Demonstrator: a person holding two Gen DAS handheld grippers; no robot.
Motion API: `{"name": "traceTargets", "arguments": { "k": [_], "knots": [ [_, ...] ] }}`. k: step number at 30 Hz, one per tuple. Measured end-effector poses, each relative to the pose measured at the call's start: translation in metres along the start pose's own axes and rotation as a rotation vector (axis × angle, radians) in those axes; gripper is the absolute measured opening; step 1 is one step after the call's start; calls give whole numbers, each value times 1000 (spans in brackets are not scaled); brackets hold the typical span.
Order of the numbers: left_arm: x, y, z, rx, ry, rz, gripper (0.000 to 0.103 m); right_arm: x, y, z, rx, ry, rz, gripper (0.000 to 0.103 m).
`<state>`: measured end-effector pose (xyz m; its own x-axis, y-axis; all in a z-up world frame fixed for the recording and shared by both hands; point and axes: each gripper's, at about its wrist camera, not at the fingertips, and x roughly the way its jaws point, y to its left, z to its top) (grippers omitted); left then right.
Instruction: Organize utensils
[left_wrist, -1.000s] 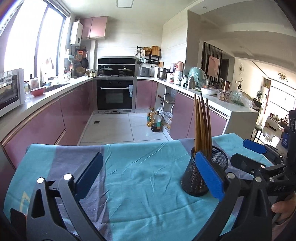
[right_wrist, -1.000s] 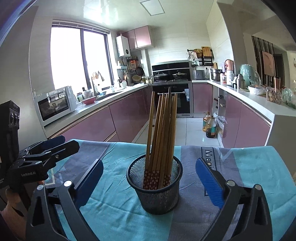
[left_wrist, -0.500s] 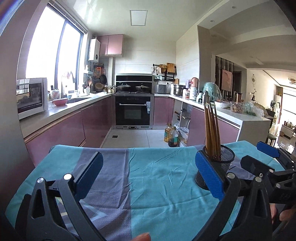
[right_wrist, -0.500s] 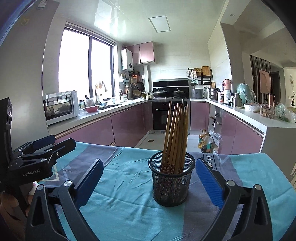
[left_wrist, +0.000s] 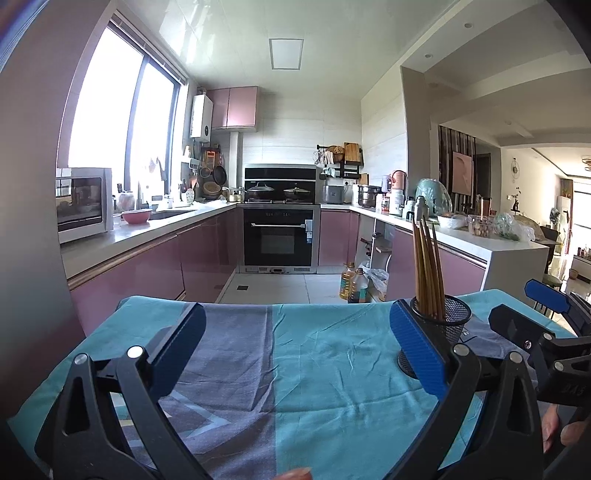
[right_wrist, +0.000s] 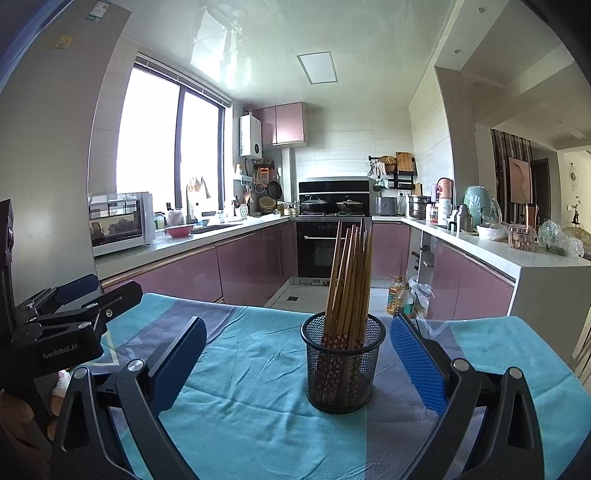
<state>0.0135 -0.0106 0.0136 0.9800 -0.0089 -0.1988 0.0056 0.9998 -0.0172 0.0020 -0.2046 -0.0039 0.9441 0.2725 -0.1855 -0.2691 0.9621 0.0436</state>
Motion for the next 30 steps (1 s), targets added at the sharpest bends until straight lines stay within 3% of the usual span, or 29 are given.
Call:
{"name": "traceTargets", "arguments": {
  "k": [30],
  "knots": [
    [-13,-2,-3,22,-44,19,98,-9,2,1,3,-51,-26,96]
  ]
}}
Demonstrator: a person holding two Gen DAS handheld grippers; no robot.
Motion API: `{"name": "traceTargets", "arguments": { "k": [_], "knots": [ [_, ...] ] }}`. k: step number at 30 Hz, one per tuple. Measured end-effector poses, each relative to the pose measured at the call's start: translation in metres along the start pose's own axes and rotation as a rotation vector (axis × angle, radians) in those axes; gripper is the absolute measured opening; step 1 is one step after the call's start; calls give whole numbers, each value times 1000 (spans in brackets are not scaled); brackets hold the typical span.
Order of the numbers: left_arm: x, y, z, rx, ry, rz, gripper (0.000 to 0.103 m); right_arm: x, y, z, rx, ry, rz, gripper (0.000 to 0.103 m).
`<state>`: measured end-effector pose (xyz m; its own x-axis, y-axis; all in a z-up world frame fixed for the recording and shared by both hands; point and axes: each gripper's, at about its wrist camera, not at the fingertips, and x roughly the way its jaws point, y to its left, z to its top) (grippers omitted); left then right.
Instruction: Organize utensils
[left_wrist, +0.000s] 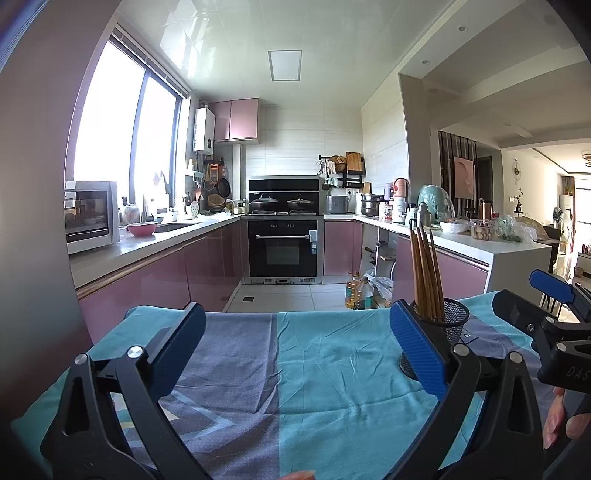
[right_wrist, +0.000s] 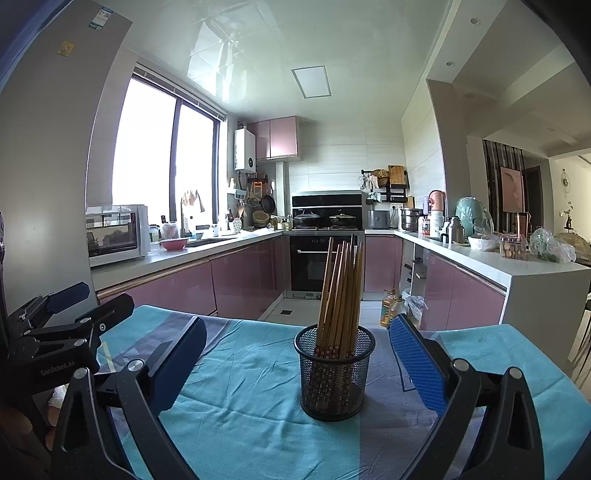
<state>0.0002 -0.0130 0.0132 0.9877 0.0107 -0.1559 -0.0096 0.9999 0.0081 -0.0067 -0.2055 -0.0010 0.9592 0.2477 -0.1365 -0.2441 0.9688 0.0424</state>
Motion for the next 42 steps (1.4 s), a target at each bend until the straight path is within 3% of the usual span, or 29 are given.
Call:
{"name": "traceTargets", "arguments": {
  "k": [42],
  "knots": [
    [-2,-2,0,-1,-2,7,98,-2,3,2,4,-2,-3,96]
  ]
}}
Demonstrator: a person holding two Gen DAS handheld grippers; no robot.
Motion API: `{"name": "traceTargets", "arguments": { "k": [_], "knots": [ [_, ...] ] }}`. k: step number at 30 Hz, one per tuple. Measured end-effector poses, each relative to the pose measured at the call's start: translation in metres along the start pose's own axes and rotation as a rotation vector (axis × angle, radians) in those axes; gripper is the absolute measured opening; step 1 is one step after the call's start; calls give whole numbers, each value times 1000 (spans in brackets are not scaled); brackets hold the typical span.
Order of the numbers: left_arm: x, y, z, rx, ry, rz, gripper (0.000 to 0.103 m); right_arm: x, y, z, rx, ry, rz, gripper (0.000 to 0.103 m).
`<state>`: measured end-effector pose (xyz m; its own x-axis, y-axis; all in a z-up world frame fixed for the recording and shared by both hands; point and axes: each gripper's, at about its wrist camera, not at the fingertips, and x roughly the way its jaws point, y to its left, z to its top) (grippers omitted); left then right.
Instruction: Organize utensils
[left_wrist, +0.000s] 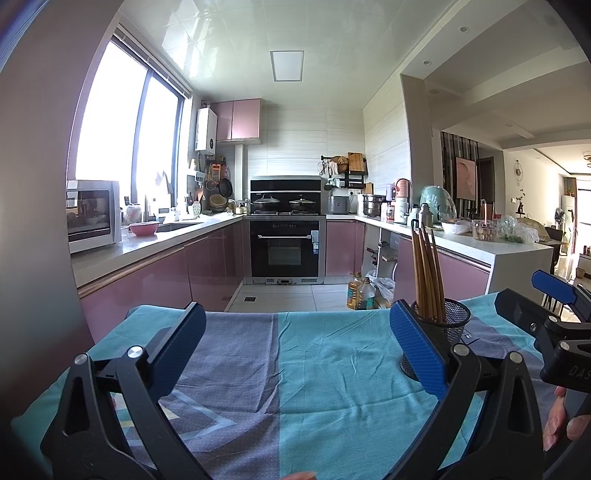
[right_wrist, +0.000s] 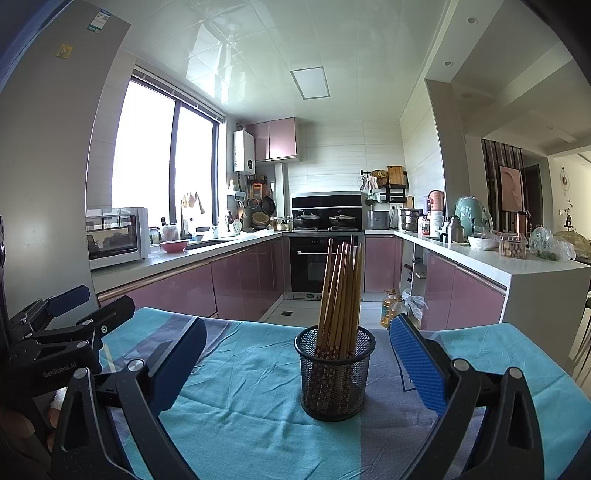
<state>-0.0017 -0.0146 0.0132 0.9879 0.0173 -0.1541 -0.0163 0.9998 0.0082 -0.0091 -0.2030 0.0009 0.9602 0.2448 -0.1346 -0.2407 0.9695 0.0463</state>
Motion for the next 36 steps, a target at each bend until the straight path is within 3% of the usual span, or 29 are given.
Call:
{"name": "traceTargets", "arguments": {
  "k": [36],
  "knots": [
    [0,-1,-1,-2,4,-2,98,0,2,-1,7,0,-2,96]
  ]
}}
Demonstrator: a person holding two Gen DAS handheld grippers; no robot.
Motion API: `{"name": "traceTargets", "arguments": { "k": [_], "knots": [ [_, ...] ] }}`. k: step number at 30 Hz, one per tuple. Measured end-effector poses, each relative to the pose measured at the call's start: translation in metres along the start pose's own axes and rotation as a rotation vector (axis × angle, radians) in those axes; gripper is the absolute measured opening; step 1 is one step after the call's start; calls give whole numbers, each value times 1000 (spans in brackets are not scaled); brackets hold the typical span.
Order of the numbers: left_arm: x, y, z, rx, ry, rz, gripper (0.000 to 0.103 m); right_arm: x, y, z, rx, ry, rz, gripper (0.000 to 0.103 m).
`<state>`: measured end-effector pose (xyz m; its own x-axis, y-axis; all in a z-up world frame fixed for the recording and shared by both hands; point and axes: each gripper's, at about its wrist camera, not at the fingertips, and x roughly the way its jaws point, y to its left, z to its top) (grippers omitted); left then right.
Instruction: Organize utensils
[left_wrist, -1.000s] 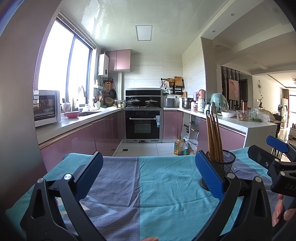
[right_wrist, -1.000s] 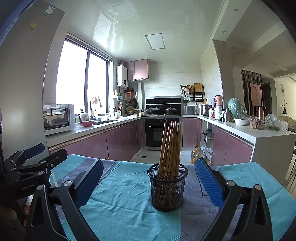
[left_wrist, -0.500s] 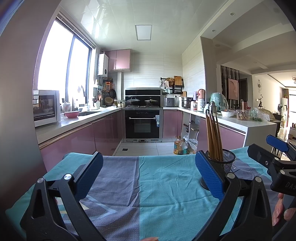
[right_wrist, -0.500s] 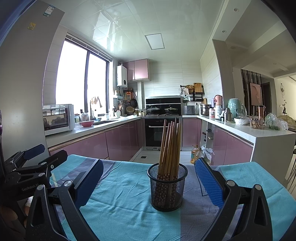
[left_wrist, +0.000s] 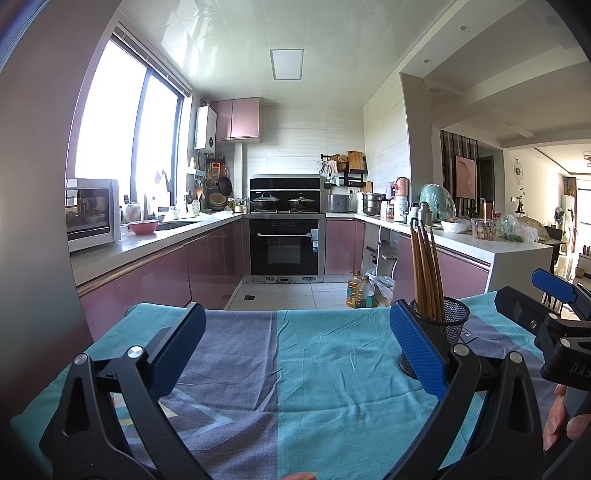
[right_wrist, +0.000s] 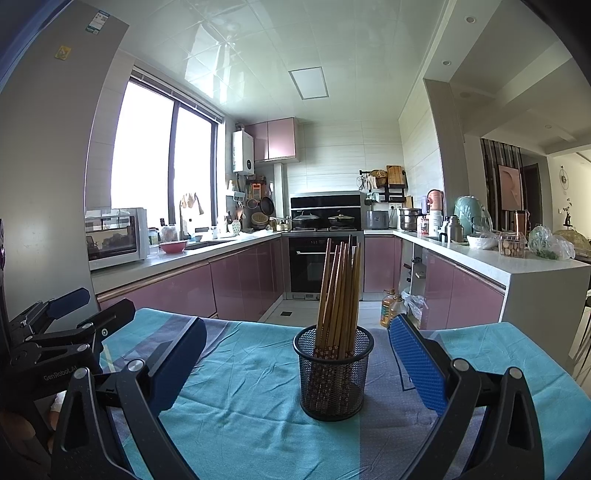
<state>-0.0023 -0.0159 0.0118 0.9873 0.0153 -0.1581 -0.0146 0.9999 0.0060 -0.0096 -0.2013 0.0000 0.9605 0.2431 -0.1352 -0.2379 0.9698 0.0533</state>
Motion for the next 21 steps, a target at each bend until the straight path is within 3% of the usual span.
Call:
{"name": "traceTargets", "arguments": {
  "k": [21],
  "knots": [
    [0,-1,-1,-2,4,-2,98,0,0,0,2,-1,-1,96]
  ]
}}
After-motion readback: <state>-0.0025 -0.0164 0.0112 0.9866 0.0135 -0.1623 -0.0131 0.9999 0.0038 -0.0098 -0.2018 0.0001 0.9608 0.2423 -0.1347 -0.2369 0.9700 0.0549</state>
